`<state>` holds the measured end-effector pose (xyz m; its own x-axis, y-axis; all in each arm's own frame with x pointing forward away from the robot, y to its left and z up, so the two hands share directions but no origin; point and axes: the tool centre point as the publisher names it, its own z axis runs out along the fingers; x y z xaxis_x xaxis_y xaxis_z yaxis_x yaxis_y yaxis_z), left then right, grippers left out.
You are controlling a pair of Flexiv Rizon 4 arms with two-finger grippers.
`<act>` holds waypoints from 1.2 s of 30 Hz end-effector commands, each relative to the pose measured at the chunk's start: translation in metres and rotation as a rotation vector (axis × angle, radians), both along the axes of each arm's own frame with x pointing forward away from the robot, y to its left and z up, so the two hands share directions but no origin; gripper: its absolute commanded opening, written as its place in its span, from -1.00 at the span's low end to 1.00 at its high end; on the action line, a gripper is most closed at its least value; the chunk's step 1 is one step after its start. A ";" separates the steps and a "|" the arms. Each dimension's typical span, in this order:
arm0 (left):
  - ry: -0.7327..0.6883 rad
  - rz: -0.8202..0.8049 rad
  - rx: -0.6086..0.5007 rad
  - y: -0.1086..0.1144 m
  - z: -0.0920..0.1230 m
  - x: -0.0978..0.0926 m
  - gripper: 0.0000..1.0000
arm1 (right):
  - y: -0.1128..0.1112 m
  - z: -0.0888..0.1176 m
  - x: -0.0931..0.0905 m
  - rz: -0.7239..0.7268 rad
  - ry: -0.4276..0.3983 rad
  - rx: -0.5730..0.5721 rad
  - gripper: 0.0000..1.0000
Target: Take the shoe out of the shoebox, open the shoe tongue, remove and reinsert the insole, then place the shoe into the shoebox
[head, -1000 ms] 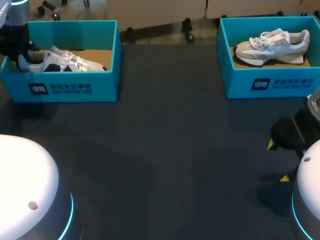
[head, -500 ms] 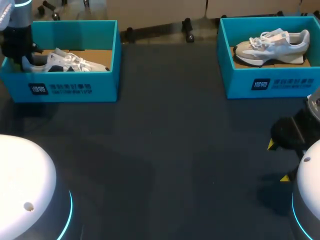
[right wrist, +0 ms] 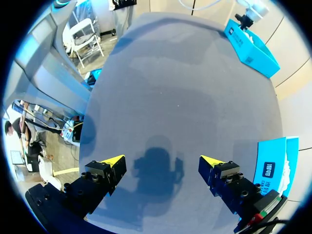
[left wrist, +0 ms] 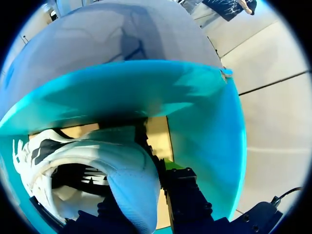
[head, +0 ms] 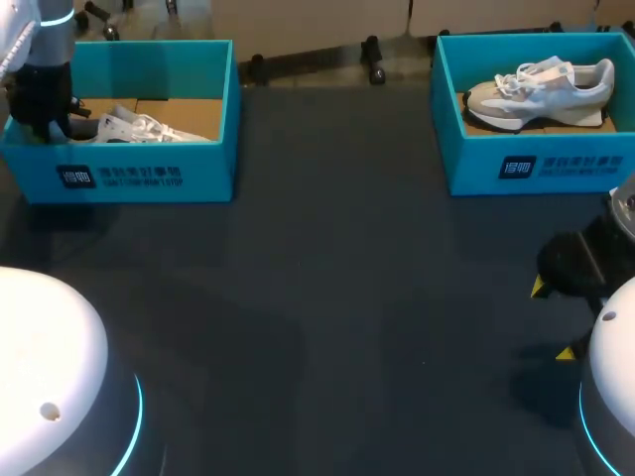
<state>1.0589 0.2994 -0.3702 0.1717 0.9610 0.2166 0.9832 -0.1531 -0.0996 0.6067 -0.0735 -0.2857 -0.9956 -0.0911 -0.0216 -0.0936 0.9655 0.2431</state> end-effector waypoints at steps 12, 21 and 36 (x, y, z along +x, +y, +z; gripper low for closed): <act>0.060 -0.103 -0.060 0.004 -0.006 -0.006 -1.00 | -0.001 0.000 -0.002 -0.001 -0.004 0.000 1.00; 0.060 -0.100 -0.070 0.005 -0.003 -0.006 -0.50 | -0.001 0.000 -0.002 -0.001 -0.004 0.000 1.00; 0.058 -0.088 -0.144 0.006 0.019 -0.007 0.45 | -0.001 0.000 -0.002 -0.001 -0.004 0.000 1.00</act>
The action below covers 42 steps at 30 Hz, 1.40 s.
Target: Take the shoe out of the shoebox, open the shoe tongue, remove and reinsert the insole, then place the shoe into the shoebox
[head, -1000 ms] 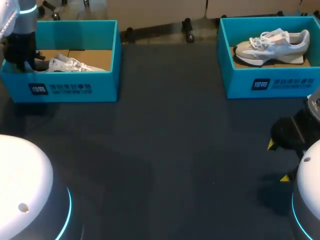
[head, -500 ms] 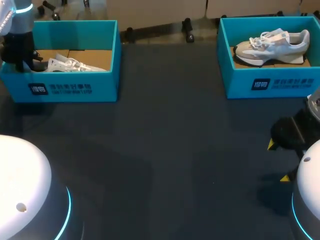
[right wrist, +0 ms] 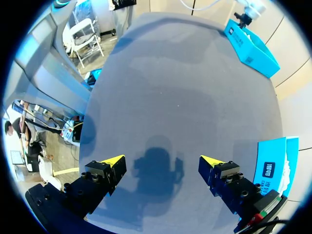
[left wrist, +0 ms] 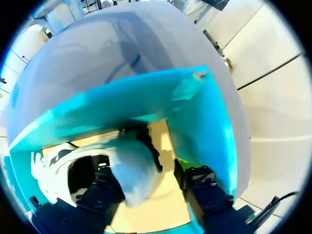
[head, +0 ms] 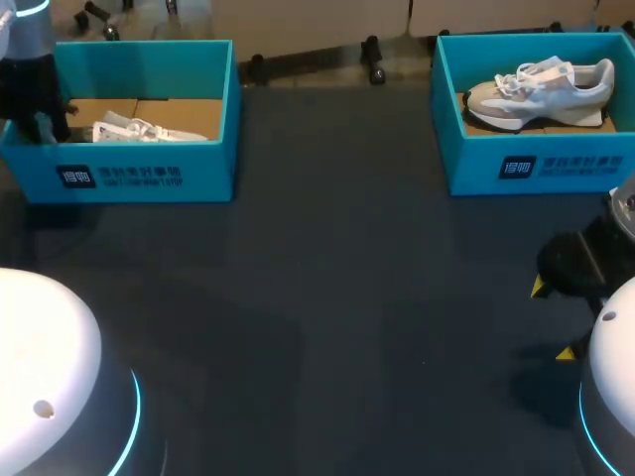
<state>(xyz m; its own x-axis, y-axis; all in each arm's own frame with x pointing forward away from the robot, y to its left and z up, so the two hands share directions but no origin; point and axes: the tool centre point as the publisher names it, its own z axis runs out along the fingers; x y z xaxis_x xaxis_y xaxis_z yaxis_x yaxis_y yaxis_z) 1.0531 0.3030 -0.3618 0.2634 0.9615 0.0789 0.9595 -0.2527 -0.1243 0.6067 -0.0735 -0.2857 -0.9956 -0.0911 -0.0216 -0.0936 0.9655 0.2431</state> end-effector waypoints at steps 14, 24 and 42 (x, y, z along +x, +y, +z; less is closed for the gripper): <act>0.012 0.026 -0.081 -0.014 0.048 -0.002 1.00 | -0.001 0.000 -0.002 -0.001 -0.004 0.000 1.00; -0.036 0.118 -0.080 -0.007 0.095 0.000 1.00 | -0.001 0.000 -0.002 -0.001 -0.004 0.000 1.00; -0.043 0.168 -0.056 0.019 0.157 -0.040 1.00 | -0.001 0.000 -0.002 -0.001 -0.004 0.000 1.00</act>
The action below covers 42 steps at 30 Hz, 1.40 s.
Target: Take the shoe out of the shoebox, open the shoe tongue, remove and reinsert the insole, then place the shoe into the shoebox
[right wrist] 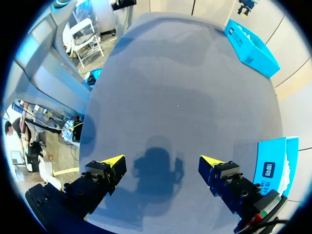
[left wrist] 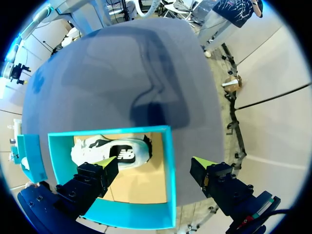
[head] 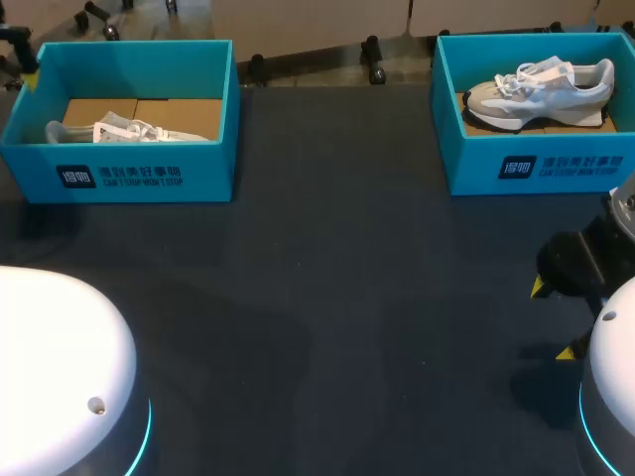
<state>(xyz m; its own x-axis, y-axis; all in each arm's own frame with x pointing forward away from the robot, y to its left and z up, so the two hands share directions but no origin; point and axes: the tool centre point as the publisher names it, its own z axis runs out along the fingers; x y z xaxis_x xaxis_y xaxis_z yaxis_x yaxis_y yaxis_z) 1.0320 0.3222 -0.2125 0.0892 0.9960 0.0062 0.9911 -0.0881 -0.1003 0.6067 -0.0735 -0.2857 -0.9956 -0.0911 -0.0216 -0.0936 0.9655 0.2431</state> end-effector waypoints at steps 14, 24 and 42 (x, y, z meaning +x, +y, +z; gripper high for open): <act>-0.069 -0.019 0.020 0.000 0.019 -0.044 1.00 | -0.001 0.000 -0.002 -0.001 -0.004 0.000 1.00; -0.069 -0.019 0.020 0.000 0.019 -0.044 1.00 | -0.007 0.014 0.013 0.014 0.017 -0.023 1.00; -0.069 -0.019 0.020 0.000 0.019 -0.044 1.00 | -0.067 0.055 0.104 -0.383 0.194 -0.104 1.00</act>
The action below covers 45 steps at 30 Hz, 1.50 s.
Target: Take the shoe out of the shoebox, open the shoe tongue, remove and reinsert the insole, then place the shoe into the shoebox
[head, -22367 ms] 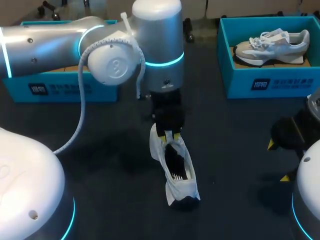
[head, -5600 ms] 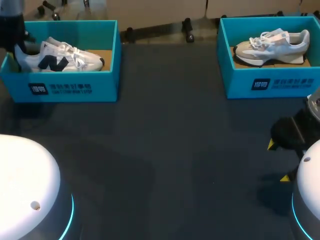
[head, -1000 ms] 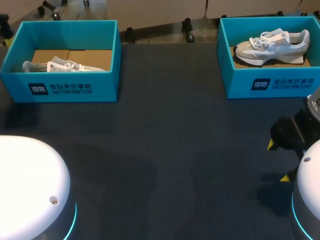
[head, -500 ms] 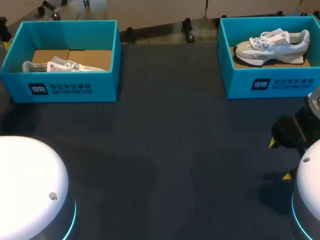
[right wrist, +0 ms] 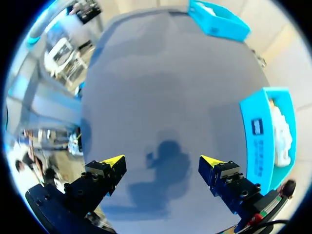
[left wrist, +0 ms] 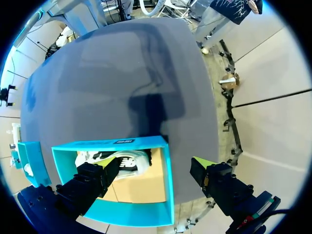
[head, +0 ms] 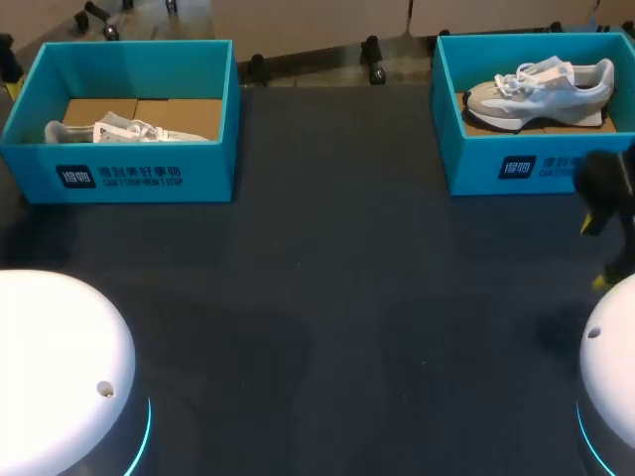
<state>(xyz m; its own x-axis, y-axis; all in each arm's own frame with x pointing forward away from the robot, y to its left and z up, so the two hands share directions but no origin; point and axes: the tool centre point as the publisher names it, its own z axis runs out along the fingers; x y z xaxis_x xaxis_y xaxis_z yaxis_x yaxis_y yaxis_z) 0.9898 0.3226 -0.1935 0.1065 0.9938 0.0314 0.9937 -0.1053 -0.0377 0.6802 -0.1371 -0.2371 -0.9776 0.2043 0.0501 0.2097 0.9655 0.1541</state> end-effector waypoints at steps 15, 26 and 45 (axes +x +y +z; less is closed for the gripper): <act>-0.004 -0.001 0.001 0.000 0.000 -0.002 1.00 | -0.022 0.025 0.084 -0.311 0.038 -0.051 1.00; -0.004 -0.001 0.001 0.000 0.000 -0.002 1.00 | -0.037 0.023 0.091 -0.481 0.114 -0.049 1.00; -0.004 -0.001 0.001 0.000 0.000 -0.002 1.00 | -0.128 0.026 0.171 -1.115 0.200 -0.125 1.00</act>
<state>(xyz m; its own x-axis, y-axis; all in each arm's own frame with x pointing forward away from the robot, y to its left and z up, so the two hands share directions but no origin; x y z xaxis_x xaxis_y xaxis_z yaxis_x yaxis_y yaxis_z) 0.9898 0.3226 -0.1935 0.1063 0.9938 0.0315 0.9938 -0.1051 -0.0377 0.8357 -0.2595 -0.2038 -0.4068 0.9102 0.0783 0.9115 0.4101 -0.0323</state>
